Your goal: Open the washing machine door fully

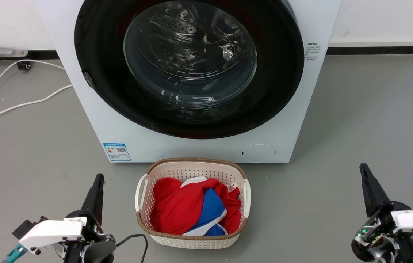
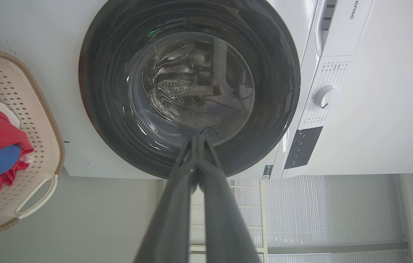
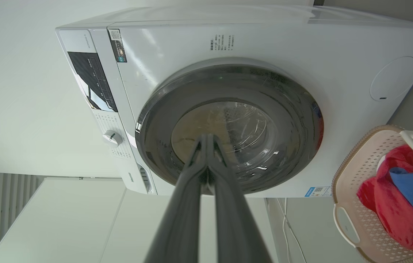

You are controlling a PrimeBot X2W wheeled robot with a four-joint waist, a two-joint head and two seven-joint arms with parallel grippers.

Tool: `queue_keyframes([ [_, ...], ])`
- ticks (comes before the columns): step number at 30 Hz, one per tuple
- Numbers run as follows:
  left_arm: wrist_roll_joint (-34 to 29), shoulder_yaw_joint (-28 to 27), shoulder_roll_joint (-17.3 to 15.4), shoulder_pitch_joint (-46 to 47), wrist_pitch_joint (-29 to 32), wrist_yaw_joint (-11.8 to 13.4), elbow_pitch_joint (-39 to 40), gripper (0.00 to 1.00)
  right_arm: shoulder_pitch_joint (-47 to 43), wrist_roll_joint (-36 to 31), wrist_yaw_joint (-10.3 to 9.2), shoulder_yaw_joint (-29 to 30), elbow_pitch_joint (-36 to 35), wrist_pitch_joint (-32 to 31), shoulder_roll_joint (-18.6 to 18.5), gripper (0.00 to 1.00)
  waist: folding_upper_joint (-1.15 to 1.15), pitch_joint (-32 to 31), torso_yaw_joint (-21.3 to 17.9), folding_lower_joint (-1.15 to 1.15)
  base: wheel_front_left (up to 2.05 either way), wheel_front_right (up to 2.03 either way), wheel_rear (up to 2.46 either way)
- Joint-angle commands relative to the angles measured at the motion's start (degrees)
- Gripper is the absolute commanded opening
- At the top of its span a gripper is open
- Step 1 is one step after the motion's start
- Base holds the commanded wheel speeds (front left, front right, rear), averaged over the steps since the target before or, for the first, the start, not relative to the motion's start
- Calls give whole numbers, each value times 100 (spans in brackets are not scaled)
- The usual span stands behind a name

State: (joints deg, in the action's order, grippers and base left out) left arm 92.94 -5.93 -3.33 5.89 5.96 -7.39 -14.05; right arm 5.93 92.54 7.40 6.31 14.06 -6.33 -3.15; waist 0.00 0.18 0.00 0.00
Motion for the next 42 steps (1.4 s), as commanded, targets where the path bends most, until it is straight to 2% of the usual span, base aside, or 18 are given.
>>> queue_keyframes([
  [1,-28,-13,1,63,29,-18,-5,0,64,-35,17,10,7,-9,21,0,0,0,0,0,0,0,0],
  [24,-49,-32,17,65,41,-19,-5,0,66,-28,17,16,8,-18,25,0,0,0,0,0,0,0,0],
  [25,-9,-19,12,1,19,0,-1,100,0,-24,0,9,0,-2,7,100,0,0,0,0,0,0,0],
  [35,-101,198,31,-56,-179,4,26,100,-149,-70,0,-90,-106,165,15,100,0,2,-4,0,0,0,0],
  [42,-433,294,32,-74,-370,2,215,100,-224,-282,1,-196,-303,369,-22,100,0,1,-9,0,0,0,0],
])
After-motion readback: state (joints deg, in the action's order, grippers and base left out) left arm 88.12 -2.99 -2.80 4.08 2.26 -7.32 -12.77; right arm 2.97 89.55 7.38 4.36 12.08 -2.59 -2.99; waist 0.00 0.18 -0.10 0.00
